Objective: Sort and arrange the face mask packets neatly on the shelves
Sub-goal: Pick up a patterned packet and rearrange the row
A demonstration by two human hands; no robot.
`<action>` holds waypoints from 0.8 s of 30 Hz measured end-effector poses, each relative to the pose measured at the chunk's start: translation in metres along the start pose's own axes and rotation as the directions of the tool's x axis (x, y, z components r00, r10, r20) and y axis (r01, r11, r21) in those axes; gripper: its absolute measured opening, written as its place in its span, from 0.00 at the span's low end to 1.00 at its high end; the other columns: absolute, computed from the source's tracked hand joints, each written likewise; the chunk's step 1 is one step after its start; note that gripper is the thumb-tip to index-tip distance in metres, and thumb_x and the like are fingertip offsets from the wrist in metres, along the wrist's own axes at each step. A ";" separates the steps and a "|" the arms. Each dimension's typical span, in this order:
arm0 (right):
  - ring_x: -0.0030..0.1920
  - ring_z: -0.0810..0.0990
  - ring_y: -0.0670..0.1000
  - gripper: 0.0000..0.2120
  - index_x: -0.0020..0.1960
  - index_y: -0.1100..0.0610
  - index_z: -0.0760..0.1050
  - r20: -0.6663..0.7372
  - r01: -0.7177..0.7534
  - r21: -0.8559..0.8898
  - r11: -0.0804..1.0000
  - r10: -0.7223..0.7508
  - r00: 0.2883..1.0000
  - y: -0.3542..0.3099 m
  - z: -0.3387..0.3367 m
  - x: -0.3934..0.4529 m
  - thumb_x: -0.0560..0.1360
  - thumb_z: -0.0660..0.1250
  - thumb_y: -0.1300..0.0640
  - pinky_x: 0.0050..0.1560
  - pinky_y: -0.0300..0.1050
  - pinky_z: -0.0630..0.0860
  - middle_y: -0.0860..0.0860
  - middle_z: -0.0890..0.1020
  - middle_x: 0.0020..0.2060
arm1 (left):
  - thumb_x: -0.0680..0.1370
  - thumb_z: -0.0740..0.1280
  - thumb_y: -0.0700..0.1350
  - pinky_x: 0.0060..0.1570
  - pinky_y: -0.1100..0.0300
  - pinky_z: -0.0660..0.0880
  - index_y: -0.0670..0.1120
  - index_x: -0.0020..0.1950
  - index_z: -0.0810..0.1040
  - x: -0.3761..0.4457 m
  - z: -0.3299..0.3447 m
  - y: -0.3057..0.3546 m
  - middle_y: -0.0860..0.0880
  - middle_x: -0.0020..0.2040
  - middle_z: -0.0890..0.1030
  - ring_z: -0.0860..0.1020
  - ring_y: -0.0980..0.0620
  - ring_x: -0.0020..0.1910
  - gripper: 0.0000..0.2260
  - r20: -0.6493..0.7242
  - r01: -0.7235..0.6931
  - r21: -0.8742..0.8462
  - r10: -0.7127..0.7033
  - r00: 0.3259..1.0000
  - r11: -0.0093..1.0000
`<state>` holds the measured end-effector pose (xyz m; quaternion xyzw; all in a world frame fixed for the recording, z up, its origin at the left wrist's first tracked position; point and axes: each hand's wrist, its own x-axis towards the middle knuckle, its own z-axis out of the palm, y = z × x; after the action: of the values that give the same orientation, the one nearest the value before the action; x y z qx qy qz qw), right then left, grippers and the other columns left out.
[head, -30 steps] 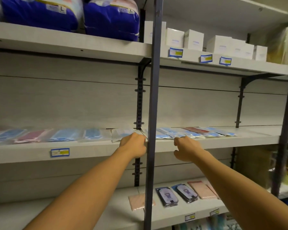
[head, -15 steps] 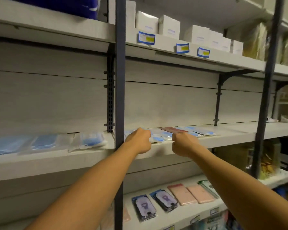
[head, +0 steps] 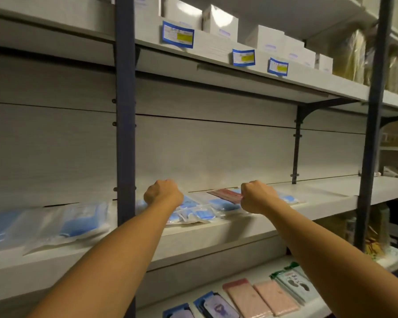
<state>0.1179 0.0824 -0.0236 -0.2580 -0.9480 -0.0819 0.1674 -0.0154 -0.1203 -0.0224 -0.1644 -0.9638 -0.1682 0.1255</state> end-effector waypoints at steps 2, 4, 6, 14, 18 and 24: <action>0.49 0.79 0.55 0.11 0.58 0.56 0.76 0.001 -0.025 -0.007 1.000 0.025 1.000 0.013 0.003 0.014 0.77 0.64 0.55 0.48 0.48 0.77 0.53 0.78 0.49 | 0.79 0.65 0.45 0.45 0.56 0.73 0.45 0.61 0.80 0.011 0.004 0.003 0.44 0.60 0.79 0.79 0.43 0.58 0.12 0.011 0.044 -0.023 -0.044 0.999 0.999; 0.48 0.79 0.55 0.11 0.58 0.56 0.76 0.004 -0.046 -0.011 0.999 0.046 0.999 0.026 0.007 0.027 0.76 0.65 0.56 0.46 0.46 0.76 0.53 0.78 0.49 | 0.78 0.65 0.44 0.44 0.56 0.74 0.45 0.58 0.80 0.019 0.008 0.008 0.44 0.56 0.80 0.79 0.43 0.52 0.11 0.031 0.063 -0.039 -0.062 0.998 0.997; 0.47 0.79 0.54 0.11 0.57 0.56 0.77 0.014 -0.055 -0.004 0.998 0.055 0.998 0.037 0.013 0.039 0.76 0.65 0.56 0.45 0.45 0.77 0.53 0.78 0.47 | 0.77 0.67 0.46 0.42 0.56 0.75 0.46 0.55 0.80 0.023 0.012 0.013 0.45 0.54 0.80 0.78 0.44 0.48 0.08 0.040 0.080 -0.043 -0.078 0.996 0.996; 0.43 0.77 0.55 0.10 0.55 0.57 0.77 0.032 -0.023 -0.002 1.000 0.023 0.999 0.067 0.037 0.082 0.76 0.64 0.54 0.42 0.44 0.75 0.53 0.79 0.46 | 0.70 0.77 0.61 0.43 0.56 0.75 0.43 0.51 0.79 0.044 0.014 0.028 0.46 0.53 0.82 0.81 0.45 0.52 0.23 0.191 0.194 0.092 -0.208 0.959 0.977; 0.46 0.76 0.57 0.12 0.57 0.57 0.77 0.036 -0.019 -0.013 1.000 0.020 0.999 0.086 0.050 0.104 0.76 0.63 0.54 0.44 0.43 0.72 0.55 0.80 0.53 | 0.73 0.73 0.64 0.47 0.55 0.73 0.44 0.48 0.77 0.057 0.002 0.036 0.49 0.41 0.78 0.78 0.47 0.44 0.23 0.328 0.194 0.257 -0.274 0.904 0.947; 0.46 0.78 0.55 0.12 0.56 0.55 0.77 0.041 -0.061 0.029 0.998 0.059 0.997 0.123 0.073 0.125 0.75 0.64 0.53 0.45 0.43 0.74 0.52 0.75 0.44 | 0.80 0.68 0.56 0.49 0.58 0.74 0.40 0.42 0.80 0.061 -0.010 0.043 0.48 0.30 0.80 0.77 0.49 0.36 0.20 0.398 0.235 0.347 -0.369 0.840 0.908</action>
<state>0.0598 0.2625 -0.0381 -0.2855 -0.9441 -0.0573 0.1544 -0.0537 -0.0686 0.0167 -0.0239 -0.9937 -0.0027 -0.1097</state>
